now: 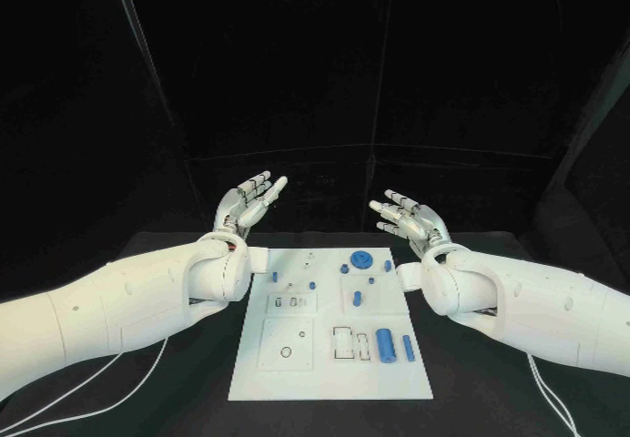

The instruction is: Assemble the parts on the task board

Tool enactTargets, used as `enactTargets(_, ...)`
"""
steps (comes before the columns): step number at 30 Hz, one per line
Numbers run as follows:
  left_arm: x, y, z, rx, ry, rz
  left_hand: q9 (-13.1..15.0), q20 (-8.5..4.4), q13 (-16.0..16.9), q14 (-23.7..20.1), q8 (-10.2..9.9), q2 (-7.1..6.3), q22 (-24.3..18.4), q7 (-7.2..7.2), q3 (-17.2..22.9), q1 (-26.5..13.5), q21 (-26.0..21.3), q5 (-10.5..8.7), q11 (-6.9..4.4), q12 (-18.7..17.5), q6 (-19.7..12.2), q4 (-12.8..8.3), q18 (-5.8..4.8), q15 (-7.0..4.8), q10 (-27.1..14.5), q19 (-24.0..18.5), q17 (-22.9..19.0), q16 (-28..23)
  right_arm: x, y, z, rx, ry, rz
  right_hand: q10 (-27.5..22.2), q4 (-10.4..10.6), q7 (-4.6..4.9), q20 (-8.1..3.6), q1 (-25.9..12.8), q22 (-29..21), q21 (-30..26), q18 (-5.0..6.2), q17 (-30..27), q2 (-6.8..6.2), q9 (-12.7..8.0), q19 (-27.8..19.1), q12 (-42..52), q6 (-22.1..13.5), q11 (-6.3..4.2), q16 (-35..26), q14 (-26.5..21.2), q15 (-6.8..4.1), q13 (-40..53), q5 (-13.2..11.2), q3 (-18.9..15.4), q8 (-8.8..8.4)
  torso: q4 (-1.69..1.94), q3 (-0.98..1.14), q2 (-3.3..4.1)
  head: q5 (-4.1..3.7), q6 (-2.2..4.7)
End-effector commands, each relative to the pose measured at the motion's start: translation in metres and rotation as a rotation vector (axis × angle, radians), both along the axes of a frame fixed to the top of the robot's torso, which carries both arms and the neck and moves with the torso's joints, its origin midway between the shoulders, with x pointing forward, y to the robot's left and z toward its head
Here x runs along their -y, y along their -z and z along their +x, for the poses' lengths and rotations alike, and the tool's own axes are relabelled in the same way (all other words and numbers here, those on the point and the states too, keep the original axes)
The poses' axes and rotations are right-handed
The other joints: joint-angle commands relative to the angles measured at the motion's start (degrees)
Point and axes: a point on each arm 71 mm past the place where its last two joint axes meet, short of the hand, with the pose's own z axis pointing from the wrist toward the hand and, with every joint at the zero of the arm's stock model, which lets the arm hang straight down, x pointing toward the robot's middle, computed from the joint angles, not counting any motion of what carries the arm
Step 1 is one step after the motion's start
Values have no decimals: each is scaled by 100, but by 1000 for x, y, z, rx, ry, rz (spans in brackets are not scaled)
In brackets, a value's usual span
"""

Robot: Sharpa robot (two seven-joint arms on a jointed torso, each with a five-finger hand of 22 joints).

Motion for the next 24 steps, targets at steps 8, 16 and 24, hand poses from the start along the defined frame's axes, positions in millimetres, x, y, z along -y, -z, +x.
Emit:
enactTargets(8, 3, -5, 1, 50, 61, -63, 23, 95, 27, 319, 59, -29, 28, 534, 45, 280, 61, 38, 108, 55, 193, 93, 119, 63, 246, 95, 43, 68, -12, 2, 8, -42, -248, -36, 3378, -810, 574, -30, 1262, 407, 959, 609, 175, 3, 270, 2068, 715, 3298, -268, 723, 3458, -408, 164, 4, 304, 617, 1, -2, -2, 0, -1)
enactTargets(16, -14, -14, -7, 56, 112, -94, 84, 77, 94, 1351, 160, -3, 182, 519, 130, 480, 350, 37, 289, 166, 923, -19, 121, 80, 1232, 1179, 160, 299, 12, -34, 25, 278, -233, -488, 3906, -828, 461, -265, 1319, 560, 1361, 607, 181, -159, 203, 2511, 561, 3744, -407, 706, 4243, -641, 149, 21, 589, 500, 18, -16, 178, -52, 69)
enactTargets(24, -19, -19, -16, 65, 140, -99, 201, 24, 189, 2435, 442, 58, 417, 568, 82, 664, 947, 38, -42, 576, 2622, -256, 438, -294, 3147, 2878, 281, 734, 7, -53, 30, 370, -282, -687, 4388, -825, 361, -543, 1302, 945, 2081, 592, 281, -338, 216, 2934, 426, 4117, -567, 753, 4964, -876, 163, 36, 826, 443, 43, -13, 379, -83, 148)
